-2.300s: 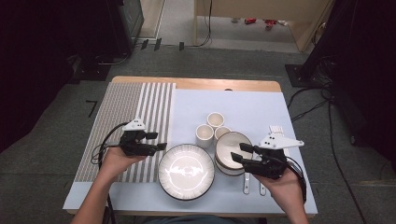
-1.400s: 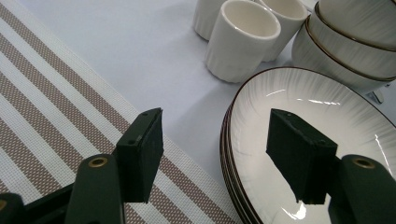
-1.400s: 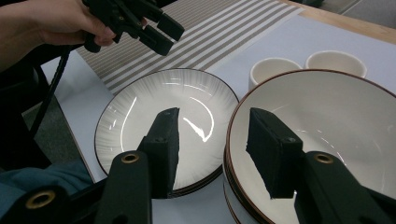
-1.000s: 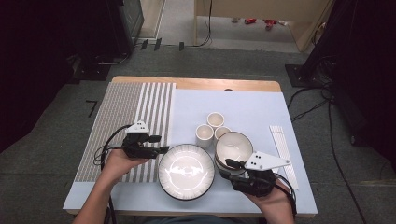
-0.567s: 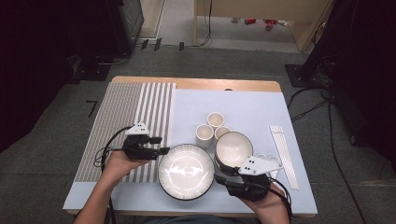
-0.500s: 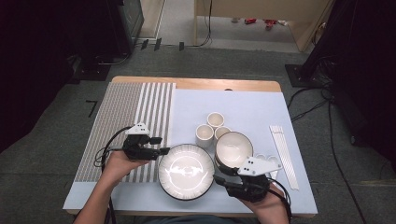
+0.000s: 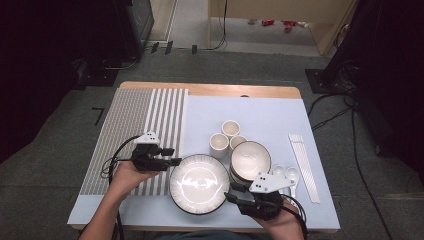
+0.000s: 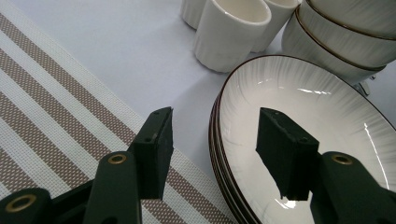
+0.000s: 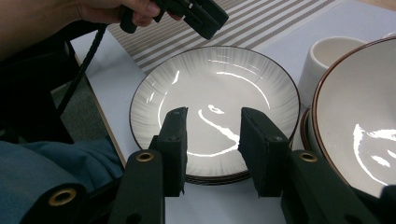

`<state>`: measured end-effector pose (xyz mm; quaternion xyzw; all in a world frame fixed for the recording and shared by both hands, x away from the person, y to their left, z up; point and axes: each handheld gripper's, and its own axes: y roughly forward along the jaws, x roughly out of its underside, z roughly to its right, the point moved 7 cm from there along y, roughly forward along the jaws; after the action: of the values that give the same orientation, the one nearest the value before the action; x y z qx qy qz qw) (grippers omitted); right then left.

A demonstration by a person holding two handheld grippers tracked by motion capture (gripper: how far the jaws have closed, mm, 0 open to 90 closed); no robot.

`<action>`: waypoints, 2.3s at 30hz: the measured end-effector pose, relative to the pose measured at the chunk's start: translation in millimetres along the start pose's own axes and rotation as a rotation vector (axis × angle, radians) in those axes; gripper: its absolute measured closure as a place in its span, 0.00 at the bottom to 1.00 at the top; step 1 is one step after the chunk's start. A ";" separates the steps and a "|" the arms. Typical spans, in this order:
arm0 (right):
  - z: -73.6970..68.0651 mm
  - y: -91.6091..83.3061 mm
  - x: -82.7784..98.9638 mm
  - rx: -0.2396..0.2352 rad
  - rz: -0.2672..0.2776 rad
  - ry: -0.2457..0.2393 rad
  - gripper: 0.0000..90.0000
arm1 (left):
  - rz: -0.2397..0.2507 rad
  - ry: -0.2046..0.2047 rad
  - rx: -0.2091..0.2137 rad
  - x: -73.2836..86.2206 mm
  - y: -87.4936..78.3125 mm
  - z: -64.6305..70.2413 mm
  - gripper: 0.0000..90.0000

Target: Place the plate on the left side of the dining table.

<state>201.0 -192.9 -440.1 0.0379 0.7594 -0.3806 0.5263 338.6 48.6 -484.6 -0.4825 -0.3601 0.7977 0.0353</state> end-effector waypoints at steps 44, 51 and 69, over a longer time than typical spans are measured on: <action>3.7 42.4 46.0 0.050 -0.088 0.026 0.67 | 0.006 -0.004 -0.007 2.4 3.2 -1.6 0.43; 3.3 42.9 45.8 0.066 -0.095 0.019 0.68 | 0.011 -0.002 -0.008 0.9 1.7 -0.1 0.49; 2.7 43.5 44.8 0.109 -0.075 0.001 0.75 | -0.062 0.010 0.040 3.2 6.5 10.4 0.76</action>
<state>203.2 -179.1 -501.0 0.0380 0.7389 -0.4407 0.5083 330.6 39.5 -488.1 -0.4744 -0.3586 0.8008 0.0716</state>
